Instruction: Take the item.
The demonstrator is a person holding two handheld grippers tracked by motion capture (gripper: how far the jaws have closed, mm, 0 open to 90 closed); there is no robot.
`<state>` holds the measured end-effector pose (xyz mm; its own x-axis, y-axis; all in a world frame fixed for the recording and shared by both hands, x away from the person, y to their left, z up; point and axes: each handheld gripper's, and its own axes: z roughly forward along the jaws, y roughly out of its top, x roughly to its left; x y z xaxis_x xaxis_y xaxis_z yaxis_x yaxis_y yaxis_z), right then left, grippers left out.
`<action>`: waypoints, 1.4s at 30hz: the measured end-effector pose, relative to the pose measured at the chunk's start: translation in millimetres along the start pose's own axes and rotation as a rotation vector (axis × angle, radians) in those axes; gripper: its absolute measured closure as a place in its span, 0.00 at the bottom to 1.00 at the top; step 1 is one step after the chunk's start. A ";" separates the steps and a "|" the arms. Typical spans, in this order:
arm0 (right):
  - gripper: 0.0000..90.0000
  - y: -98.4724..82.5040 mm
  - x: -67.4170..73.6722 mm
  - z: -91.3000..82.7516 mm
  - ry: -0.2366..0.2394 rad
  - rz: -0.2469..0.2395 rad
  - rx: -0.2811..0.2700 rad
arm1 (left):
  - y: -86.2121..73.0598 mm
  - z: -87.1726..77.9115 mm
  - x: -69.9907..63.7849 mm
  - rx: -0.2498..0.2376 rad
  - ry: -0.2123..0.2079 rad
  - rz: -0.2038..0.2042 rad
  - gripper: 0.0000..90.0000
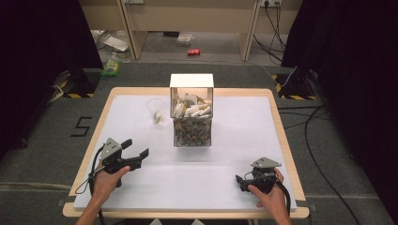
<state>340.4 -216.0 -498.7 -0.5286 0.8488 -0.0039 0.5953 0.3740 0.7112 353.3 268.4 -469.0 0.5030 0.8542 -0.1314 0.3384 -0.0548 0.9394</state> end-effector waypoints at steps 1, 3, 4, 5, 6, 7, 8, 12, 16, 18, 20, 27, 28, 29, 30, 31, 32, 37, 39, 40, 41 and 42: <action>0.05 0.0 0.0 0.0 0.000 0.001 0.000 | -2.5 -0.9 0.0 0.000 0.001 -0.002 0.18; 0.05 0.0 0.0 0.0 0.000 0.000 0.000 | -6.1 -1.6 -0.8 0.001 -0.001 -0.001 0.18; 0.05 0.0 0.0 0.0 0.000 0.000 0.000 | -8.2 -1.9 -1.2 0.000 -0.002 0.000 0.18; 0.05 0.0 0.1 0.0 0.000 0.000 0.000 | -10.7 -2.3 -1.7 0.001 -0.003 -0.001 0.18; 0.05 0.0 0.1 0.0 0.000 0.000 0.000 | -12.2 -2.6 -1.8 0.007 -0.004 0.002 0.18; 0.05 0.0 0.1 0.0 -0.001 0.000 0.000 | -14.0 -2.7 -2.2 0.011 -0.005 0.002 0.18; 0.05 0.0 0.1 0.0 -0.001 0.000 0.000 | -15.7 -3.1 -2.5 0.014 -0.004 0.001 0.18; 0.05 0.0 0.1 0.0 -0.001 0.000 0.000 | -20.8 -4.7 -3.3 0.019 -0.005 -0.001 0.18; 0.05 0.0 0.1 0.0 -0.001 0.000 0.001 | -26.8 -5.1 -3.4 0.039 -0.009 0.008 0.18; 0.05 0.0 0.1 0.0 -0.001 0.000 0.001 | -29.8 -6.2 -3.4 0.045 -0.009 0.005 0.18; 0.05 0.0 0.1 0.0 -0.001 0.000 0.001 | -31.7 -7.0 -3.7 0.048 -0.011 0.006 0.18; 0.05 0.0 0.1 0.0 -0.001 0.000 0.001 | -35.9 -11.6 -5.2 0.054 -0.007 0.016 0.18; 0.05 0.0 0.1 0.0 -0.001 0.000 0.001 | -36.1 -12.2 -5.4 0.055 -0.007 0.019 0.18; 0.05 0.0 0.1 0.0 -0.002 0.000 0.001 | -36.3 -13.0 -5.7 0.057 -0.006 0.021 0.18; 0.05 0.0 0.2 0.0 -0.001 0.000 0.001 | -36.6 -13.9 -6.4 0.055 -0.008 0.020 0.18; 0.05 0.0 0.1 0.0 -0.002 0.000 0.001 | -36.8 -14.9 -7.1 0.056 -0.009 0.023 0.18; 0.05 0.0 0.2 0.0 -0.001 0.000 0.001 | -37.1 -15.7 -7.8 0.058 -0.009 0.027 0.18; 0.05 0.0 0.1 0.0 -0.002 0.000 0.001 | -38.9 -18.5 -9.8 0.072 -0.002 0.047 0.18; 0.05 0.0 0.2 0.0 -0.001 0.000 0.001 | -39.4 -20.1 -11.2 0.079 0.002 0.059 0.18; 0.05 0.0 0.2 -0.1 -0.001 0.001 0.001 | -39.8 -20.9 -12.0 0.081 0.003 0.066 0.18; 0.05 0.0 0.1 0.0 -0.001 0.000 0.001 | -40.3 -21.9 -13.0 0.082 0.003 0.069 0.18; 0.05 0.0 0.1 0.0 -0.001 0.000 0.001 | -40.7 -22.8 -13.4 0.083 0.005 0.071 0.18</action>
<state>340.3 -215.9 -498.7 -0.5278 0.8493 -0.0046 0.5959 0.3742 0.7106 314.6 270.9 -498.3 0.5246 0.8490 -0.0636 0.3668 -0.1579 0.9168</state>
